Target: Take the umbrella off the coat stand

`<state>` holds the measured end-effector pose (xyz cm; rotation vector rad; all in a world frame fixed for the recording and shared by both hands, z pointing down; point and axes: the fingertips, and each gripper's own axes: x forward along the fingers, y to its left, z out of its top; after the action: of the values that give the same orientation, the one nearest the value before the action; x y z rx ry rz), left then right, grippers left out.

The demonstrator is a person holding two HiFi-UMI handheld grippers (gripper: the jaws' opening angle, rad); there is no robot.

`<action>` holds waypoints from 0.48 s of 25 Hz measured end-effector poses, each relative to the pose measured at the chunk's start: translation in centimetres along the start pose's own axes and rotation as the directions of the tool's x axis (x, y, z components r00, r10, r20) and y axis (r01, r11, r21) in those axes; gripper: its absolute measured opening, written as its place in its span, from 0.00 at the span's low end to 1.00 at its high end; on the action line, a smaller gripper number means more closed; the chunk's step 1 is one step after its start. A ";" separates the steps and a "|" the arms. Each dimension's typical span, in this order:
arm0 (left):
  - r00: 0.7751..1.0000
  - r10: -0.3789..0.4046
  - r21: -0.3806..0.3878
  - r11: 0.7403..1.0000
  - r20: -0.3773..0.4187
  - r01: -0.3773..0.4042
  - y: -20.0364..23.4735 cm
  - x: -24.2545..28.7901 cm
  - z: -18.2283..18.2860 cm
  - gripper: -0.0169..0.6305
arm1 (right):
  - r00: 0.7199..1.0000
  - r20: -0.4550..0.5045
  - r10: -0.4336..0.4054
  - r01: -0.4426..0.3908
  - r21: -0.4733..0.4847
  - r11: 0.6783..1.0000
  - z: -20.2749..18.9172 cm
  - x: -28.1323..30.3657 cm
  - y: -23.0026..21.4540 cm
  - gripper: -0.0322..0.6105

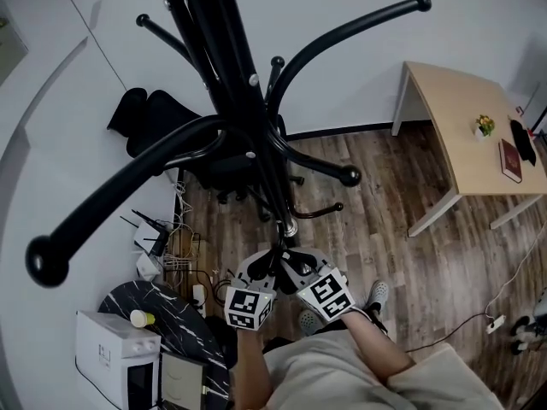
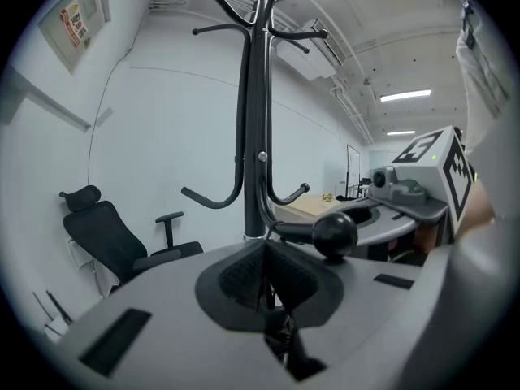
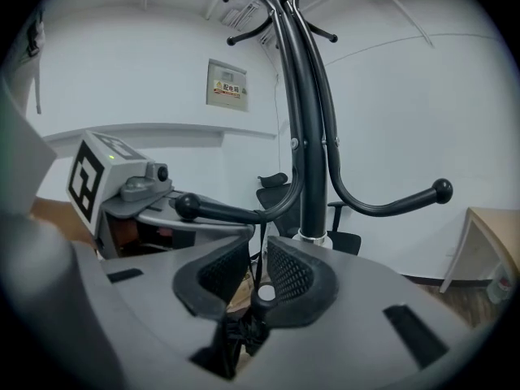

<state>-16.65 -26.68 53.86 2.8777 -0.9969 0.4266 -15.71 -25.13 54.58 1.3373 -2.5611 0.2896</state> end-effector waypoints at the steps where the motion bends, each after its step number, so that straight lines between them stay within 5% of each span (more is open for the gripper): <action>1: 1.000 0.003 0.005 1.000 -0.006 -0.003 0.0 -0.1 0.0 0.06 | 1.000 -0.001 -0.013 0.013 -0.003 1.000 0.0 0.3 -0.1 0.17; 12: 1.000 0.021 -0.014 1.000 0.015 -0.021 0.0 -0.7 0.1 0.06 | 0.998 -0.041 -0.041 0.040 -0.022 0.999 -0.8 2.7 -0.7 0.12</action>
<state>-17.16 -26.30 53.62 2.8646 -1.0293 0.3987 -16.52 -27.40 56.21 1.3589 -2.4930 0.2791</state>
